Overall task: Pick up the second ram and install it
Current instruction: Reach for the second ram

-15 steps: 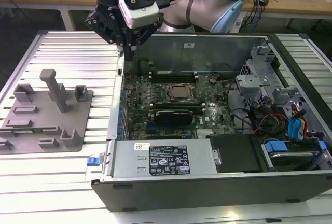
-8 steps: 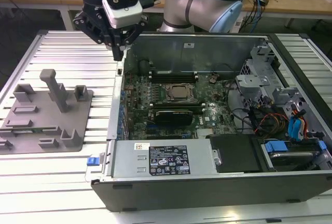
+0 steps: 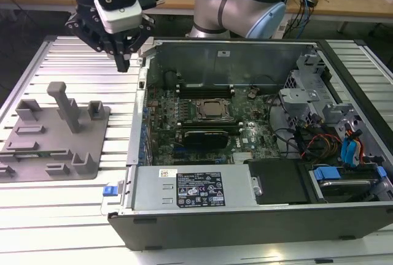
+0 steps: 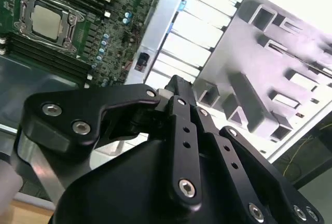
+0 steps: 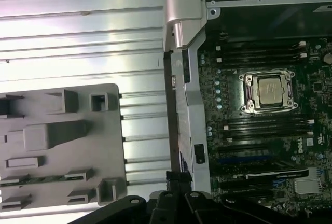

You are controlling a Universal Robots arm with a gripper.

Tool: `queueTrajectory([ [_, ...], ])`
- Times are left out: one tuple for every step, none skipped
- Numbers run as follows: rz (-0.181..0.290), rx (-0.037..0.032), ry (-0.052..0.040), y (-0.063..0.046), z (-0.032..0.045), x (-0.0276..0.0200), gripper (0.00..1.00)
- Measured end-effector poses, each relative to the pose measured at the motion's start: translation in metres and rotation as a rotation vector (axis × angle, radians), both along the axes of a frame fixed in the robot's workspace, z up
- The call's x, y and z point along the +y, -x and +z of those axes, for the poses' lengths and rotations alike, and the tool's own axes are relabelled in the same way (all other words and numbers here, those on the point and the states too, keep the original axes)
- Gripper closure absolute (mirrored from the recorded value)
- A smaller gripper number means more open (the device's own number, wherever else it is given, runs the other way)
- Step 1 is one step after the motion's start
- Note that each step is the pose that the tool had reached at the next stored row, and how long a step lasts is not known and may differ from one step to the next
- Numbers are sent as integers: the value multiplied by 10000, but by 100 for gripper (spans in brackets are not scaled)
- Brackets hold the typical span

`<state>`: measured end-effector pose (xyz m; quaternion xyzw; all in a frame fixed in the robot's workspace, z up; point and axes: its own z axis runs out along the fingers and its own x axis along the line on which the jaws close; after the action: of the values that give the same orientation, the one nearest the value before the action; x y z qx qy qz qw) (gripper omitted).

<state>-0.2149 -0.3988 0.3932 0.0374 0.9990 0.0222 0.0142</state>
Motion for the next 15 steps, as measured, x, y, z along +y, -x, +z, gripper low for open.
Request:
queueTrajectory([
  [1, -1, 1, 44, 0, 0, 92],
  [1, -3, 1, 81, 0, 0, 92],
  [2, -6, 0, 115, 0, 0, 92],
  [1, -9, 1, 159, 0, 0, 92],
  [1, -10, 1, 187, 0, 0, 92],
  [0, -11, 0, 207, 0, 0, 92],
  [0, -12, 1, 246, 0, 0, 92],
  [2, -14, 1, 297, 0, 0, 92],
  [2, -13, 1, 336, 1, 0, 92],
  [1, -13, 1, 365, 1, 0, 92],
  [0, -15, 0, 390, 0, 0, 92],
  [1, -14, 1, 415, 0, 0, 92],
  [1, -14, 0, 431, 0, 0, 92],
  [1, -15, 0, 449, 0, 0, 92],
  [1, -15, 0, 485, 0, 0, 92],
])
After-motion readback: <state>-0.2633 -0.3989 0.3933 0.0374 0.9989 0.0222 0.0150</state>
